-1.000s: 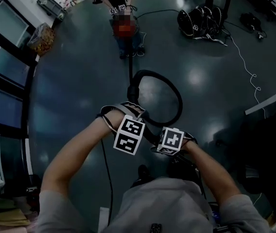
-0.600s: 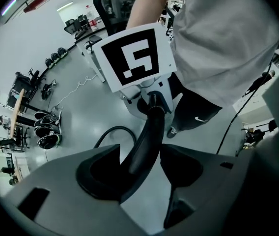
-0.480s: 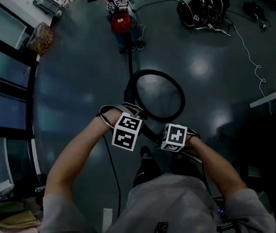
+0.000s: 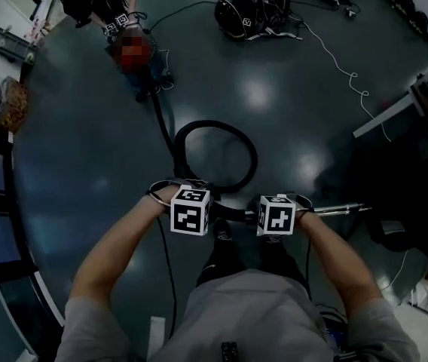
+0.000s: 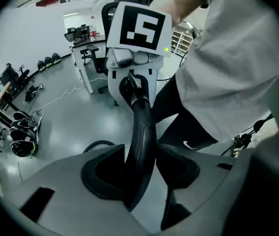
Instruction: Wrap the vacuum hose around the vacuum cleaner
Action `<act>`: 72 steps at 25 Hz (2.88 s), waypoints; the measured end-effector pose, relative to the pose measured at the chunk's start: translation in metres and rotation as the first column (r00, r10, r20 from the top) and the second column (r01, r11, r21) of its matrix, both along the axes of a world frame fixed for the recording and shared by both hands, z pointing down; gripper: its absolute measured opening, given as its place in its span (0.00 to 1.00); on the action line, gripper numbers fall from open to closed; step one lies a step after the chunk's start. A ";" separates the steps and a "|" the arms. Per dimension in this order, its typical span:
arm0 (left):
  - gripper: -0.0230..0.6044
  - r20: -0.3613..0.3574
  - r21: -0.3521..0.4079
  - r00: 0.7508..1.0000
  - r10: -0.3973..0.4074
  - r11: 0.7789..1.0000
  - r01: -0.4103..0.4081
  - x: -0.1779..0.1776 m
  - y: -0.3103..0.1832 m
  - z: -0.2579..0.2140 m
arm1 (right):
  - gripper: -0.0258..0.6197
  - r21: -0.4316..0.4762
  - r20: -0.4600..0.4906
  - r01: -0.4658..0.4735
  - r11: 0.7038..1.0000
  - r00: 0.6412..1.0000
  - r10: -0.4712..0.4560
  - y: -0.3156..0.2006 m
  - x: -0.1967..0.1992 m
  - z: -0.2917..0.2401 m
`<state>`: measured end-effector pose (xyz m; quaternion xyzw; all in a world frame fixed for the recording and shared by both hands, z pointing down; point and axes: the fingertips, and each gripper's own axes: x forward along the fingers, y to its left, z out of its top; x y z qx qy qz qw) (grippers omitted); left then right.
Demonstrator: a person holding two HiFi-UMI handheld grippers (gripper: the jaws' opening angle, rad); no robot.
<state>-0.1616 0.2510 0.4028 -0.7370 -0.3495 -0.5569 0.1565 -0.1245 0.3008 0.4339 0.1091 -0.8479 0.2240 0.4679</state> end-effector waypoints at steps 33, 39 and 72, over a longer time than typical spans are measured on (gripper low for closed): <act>0.24 -0.102 -0.147 0.955 -0.280 0.953 0.264 0.059 -0.005 0.015 | 0.24 0.119 -0.259 0.394 0.911 0.899 -0.354 -0.075 0.050 -0.029; 0.24 -0.061 -0.158 0.896 -0.440 0.890 0.427 0.091 -0.019 0.029 | 0.28 0.205 -0.327 0.520 0.829 0.835 -0.443 -0.100 0.088 -0.022; 0.24 -0.077 -0.288 0.237 -0.968 0.250 0.925 0.103 -0.150 0.066 | 0.57 -0.449 0.287 -0.703 0.551 0.470 0.834 -0.278 0.090 0.006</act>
